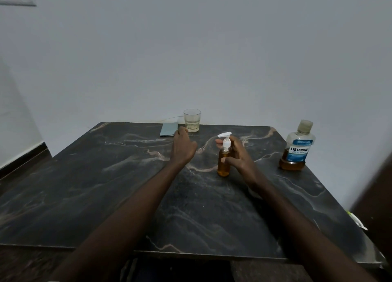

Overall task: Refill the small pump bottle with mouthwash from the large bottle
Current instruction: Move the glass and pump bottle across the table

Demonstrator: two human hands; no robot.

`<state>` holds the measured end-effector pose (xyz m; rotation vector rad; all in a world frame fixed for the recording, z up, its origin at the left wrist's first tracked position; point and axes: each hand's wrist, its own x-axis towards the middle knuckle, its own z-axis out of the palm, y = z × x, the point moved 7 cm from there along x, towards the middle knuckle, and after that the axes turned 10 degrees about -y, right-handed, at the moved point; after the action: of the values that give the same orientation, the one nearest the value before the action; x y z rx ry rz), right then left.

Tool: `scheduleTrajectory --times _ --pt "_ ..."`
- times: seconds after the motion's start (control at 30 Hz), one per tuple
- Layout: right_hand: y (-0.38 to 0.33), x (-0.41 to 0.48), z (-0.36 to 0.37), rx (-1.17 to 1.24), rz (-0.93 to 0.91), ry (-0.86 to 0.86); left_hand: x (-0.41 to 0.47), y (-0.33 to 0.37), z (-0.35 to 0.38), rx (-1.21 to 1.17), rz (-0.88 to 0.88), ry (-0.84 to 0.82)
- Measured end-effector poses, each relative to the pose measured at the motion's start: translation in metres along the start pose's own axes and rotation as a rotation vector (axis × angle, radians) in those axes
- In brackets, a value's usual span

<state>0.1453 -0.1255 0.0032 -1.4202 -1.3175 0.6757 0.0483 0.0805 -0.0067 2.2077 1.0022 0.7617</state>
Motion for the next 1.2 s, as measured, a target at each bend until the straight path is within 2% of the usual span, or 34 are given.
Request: scheduleTrajectory --times 0.27,0.4,0.7,0.93,1.2 --pt "0.02 0.008 -0.01 0.022 -0.024 0.187 0.06 -0.001 0.014 -0.026 -0.02 0.012" --pt "0.028 0.011 -0.009 -0.036 -0.008 0.181 0.094 -0.003 0.023 -0.083 -0.079 0.042" --pt "0.03 0.013 -0.009 0.037 -0.074 0.168 0.147 -0.023 0.039 -0.193 -0.22 0.098" --pt "0.029 0.013 -0.009 0.003 -0.078 0.189 0.162 -0.034 0.044 -0.187 -0.209 0.093" --pt "0.024 0.01 -0.01 0.003 -0.11 0.209 0.141 -0.034 0.023 -0.051 -0.158 -0.028"
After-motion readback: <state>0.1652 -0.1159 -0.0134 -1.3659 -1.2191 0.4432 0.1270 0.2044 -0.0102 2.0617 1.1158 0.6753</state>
